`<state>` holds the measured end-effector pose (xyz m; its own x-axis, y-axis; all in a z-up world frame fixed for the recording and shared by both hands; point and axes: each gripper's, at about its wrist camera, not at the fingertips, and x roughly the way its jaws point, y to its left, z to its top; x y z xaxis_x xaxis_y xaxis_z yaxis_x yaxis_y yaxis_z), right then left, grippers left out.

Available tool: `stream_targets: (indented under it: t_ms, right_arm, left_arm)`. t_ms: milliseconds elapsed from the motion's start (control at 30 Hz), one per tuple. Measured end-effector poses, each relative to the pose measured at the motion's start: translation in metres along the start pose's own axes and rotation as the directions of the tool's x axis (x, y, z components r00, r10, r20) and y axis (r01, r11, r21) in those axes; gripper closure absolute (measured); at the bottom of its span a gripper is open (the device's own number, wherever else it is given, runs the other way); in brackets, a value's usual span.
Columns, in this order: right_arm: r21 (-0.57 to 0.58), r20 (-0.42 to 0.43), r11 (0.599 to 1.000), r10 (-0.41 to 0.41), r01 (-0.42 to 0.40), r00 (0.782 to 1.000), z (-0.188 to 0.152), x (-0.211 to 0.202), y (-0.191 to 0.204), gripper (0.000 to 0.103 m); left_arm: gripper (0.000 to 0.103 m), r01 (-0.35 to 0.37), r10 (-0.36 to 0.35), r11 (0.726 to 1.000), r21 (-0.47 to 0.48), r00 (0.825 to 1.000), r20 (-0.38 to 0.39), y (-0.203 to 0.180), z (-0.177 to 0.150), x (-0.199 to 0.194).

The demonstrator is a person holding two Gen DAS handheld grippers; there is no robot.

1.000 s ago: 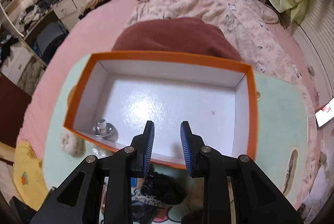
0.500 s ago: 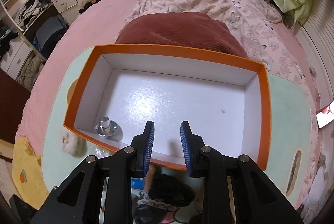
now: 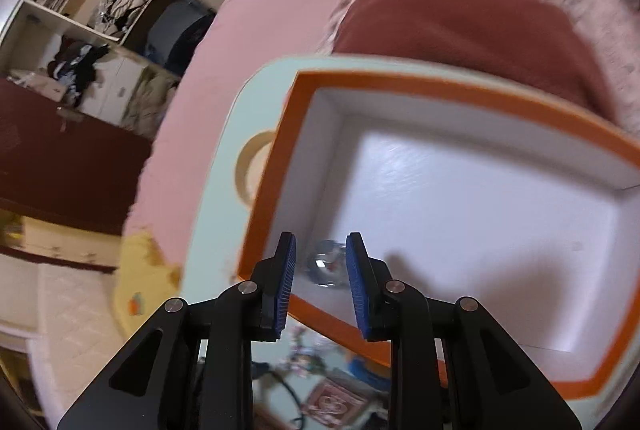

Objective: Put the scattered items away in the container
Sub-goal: 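Reach the right gripper into the box toward the small silver metal piece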

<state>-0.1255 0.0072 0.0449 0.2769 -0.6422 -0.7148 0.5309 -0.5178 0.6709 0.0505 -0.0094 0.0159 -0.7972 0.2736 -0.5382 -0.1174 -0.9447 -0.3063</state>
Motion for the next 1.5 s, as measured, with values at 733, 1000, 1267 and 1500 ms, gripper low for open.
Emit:
stream_targets:
  t_ms: [733, 1000, 1267, 1500]
  right_arm:
    - [-0.019, 0.082, 0.979, -0.201, 0.204, 0.976, -0.001, 0.005, -0.009, 0.102]
    - [-0.013, 0.004, 1.000, 0.005, -0.004, 1.000, -0.004, -0.012, -0.015, 0.075]
    - [-0.043, -0.291, 0.998, 0.029, -0.043, 0.956, 0.020, 0.036, -0.011, 0.050]
    - [-0.216, -0.339, 0.963, -0.228, 0.161, 0.913, 0.016, 0.058, 0.007, 0.067]
  left_arm:
    - [0.026, 0.004, -0.004, 1.000, -0.024, 1.000, -0.017, 0.007, -0.001, 0.001]
    - [0.026, 0.005, -0.006, 1.000, -0.021, 0.999, -0.033, 0.006, -0.002, 0.004]
    - [0.026, 0.005, -0.006, 1.000, -0.023, 0.999, -0.032, 0.006, -0.002, 0.004]
    - [0.026, 0.009, -0.010, 0.999, -0.033, 0.999, -0.040, 0.008, -0.003, 0.005]
